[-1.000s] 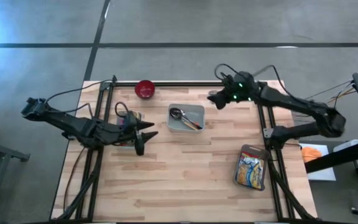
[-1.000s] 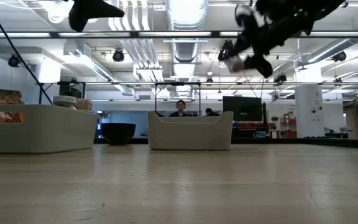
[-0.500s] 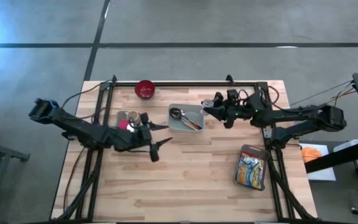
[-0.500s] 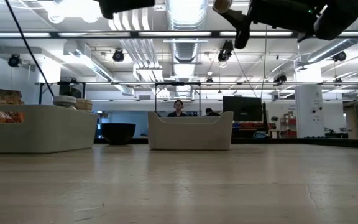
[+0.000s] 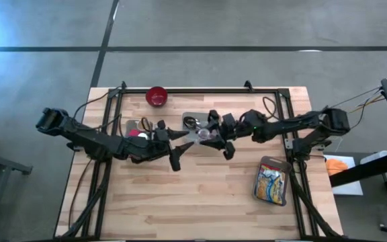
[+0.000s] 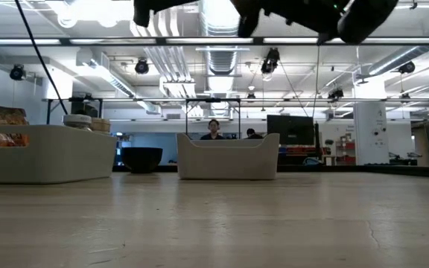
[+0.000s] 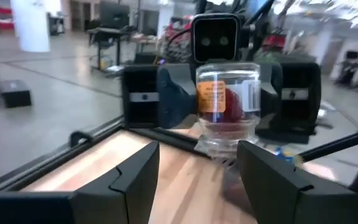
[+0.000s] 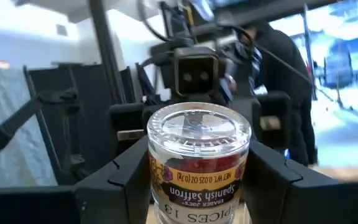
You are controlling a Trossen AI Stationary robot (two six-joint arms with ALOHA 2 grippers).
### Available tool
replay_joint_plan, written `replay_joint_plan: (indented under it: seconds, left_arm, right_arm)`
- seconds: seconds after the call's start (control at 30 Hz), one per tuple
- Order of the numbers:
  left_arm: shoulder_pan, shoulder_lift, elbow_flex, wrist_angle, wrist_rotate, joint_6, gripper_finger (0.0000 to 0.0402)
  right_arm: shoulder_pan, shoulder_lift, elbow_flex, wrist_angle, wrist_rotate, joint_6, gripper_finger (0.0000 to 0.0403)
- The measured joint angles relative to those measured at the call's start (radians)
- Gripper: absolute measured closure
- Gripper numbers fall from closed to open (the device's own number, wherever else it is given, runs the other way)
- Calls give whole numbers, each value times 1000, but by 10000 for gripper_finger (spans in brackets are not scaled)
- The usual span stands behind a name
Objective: Pick & Place Food Item
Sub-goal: Put the brown seasoning bottle into the left gray bin
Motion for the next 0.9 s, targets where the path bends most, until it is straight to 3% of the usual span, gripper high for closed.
replay_joint_plan:
  seconds: [0.23, 0.53, 0.9]
  left_arm:
    - [-11, 45, -3, 175, 119, 161, 181]
    - [-17, 98, -3, 337, 192, 257, 181]
    - [-22, 98, -5, 341, 236, 263, 181]
  right_arm:
    - [52, 58, 127, 79, -35, -137, 218]
    - [87, 106, 225, 61, -102, -183, 218]
    - [88, 117, 221, 23, -129, -209, 218]
